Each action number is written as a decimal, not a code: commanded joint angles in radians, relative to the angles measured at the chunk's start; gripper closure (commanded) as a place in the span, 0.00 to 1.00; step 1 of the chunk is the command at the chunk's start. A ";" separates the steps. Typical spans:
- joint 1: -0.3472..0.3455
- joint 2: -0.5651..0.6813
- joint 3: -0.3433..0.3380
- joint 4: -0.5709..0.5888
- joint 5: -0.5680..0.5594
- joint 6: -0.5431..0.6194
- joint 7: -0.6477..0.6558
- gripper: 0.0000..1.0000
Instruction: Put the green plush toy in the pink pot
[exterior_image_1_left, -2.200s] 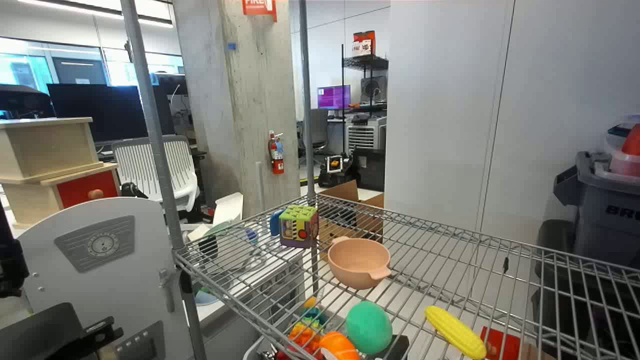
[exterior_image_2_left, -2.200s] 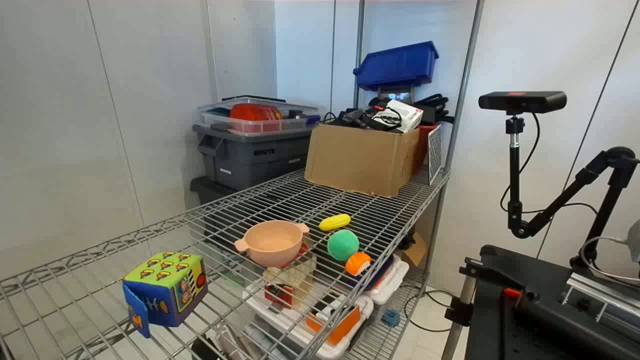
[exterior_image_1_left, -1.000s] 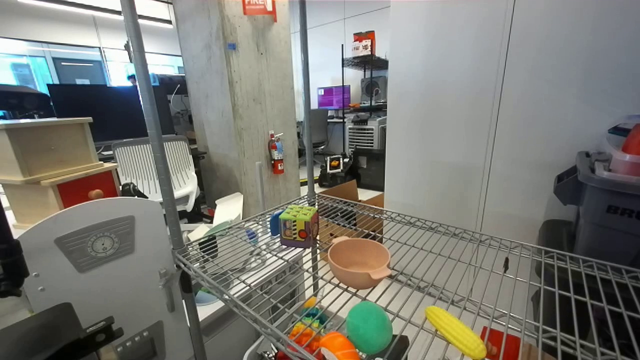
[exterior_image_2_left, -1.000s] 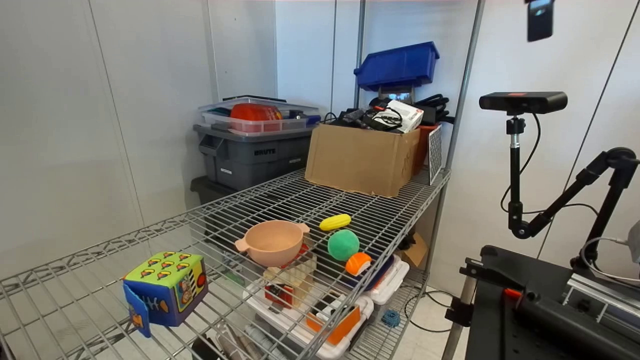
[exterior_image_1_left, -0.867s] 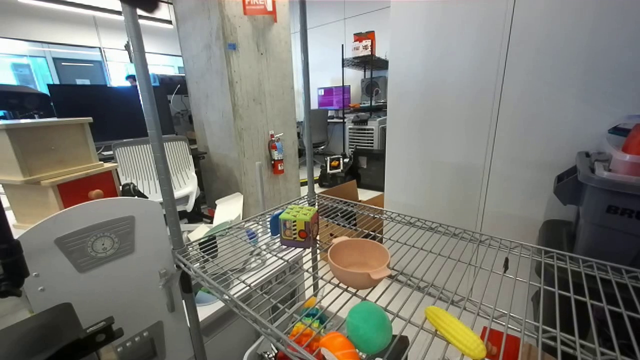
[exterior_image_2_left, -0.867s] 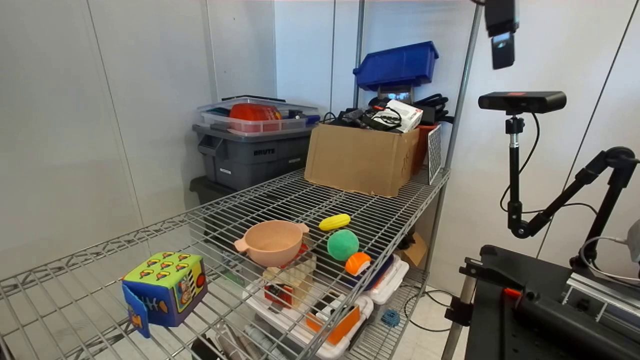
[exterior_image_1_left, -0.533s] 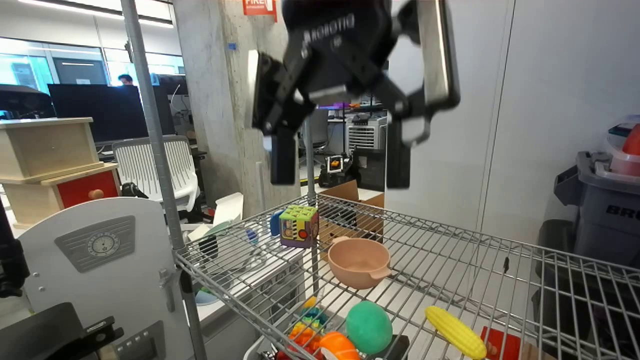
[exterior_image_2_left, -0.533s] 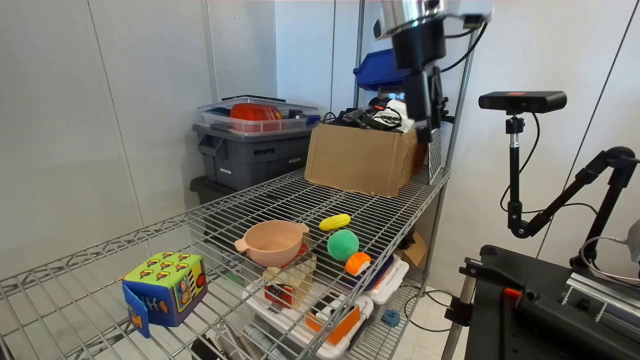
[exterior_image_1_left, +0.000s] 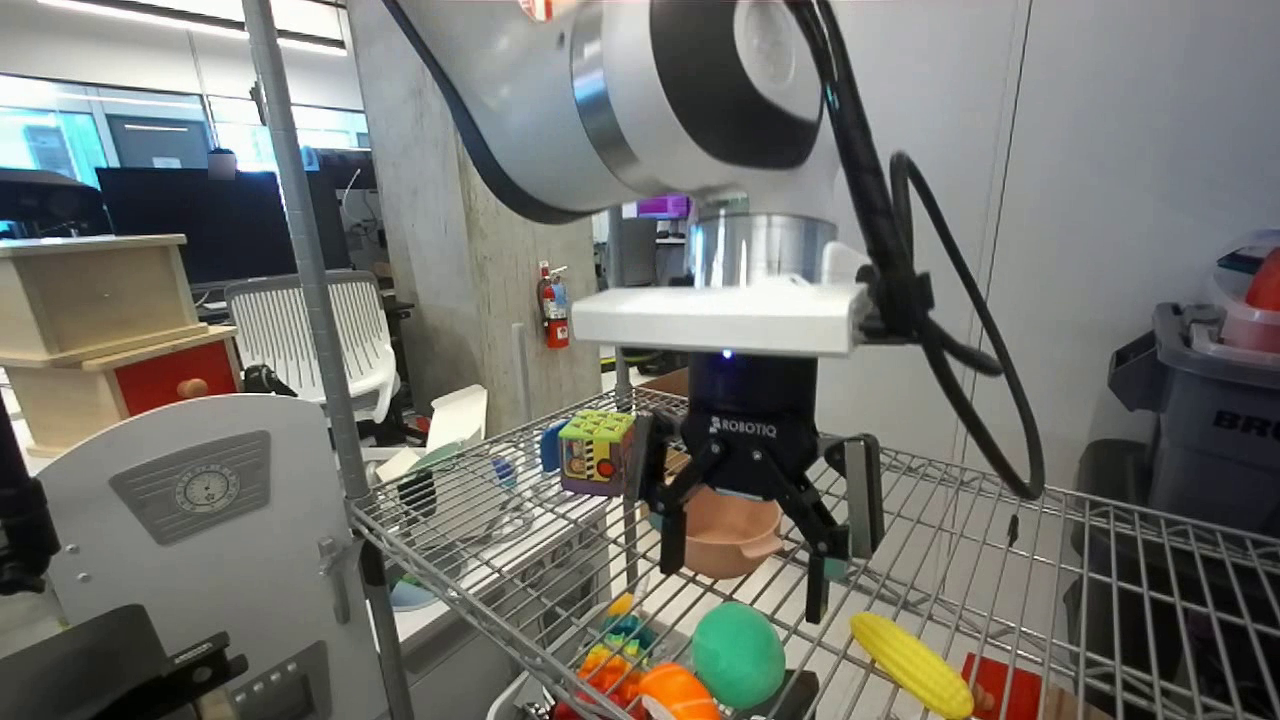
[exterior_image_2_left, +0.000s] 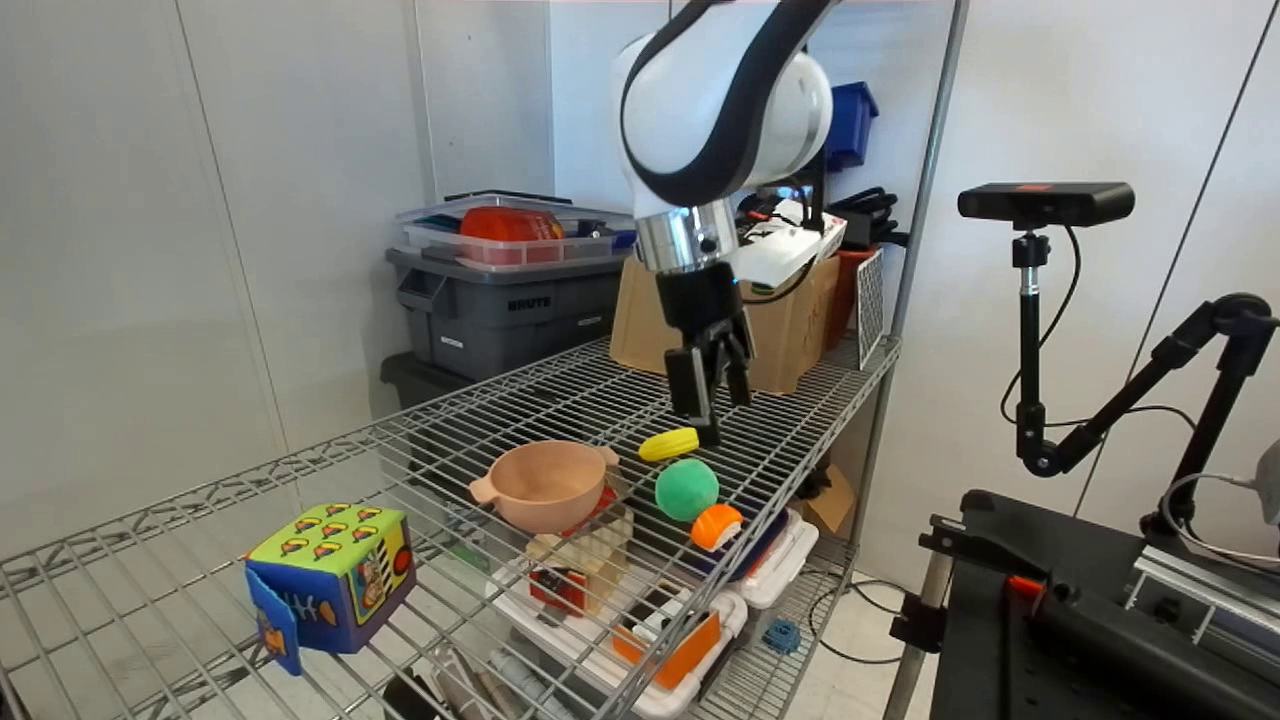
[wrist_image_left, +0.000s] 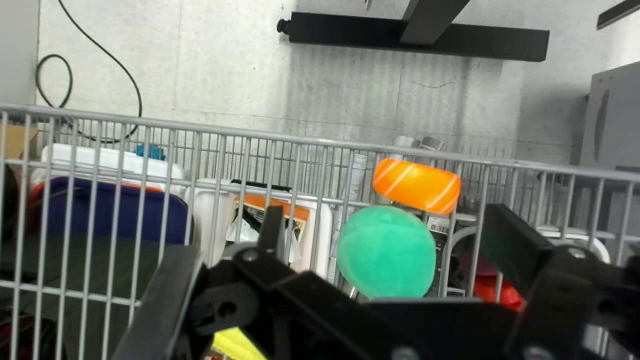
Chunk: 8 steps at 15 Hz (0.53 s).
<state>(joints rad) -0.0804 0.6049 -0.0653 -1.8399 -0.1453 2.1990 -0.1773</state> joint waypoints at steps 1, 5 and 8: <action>-0.009 0.208 0.022 0.251 0.035 -0.049 0.006 0.00; 0.008 0.348 0.042 0.476 0.051 -0.190 0.011 0.00; 0.012 0.422 0.052 0.624 0.060 -0.321 0.010 0.00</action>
<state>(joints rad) -0.0662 0.9329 -0.0251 -1.3963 -0.1070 2.0100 -0.1618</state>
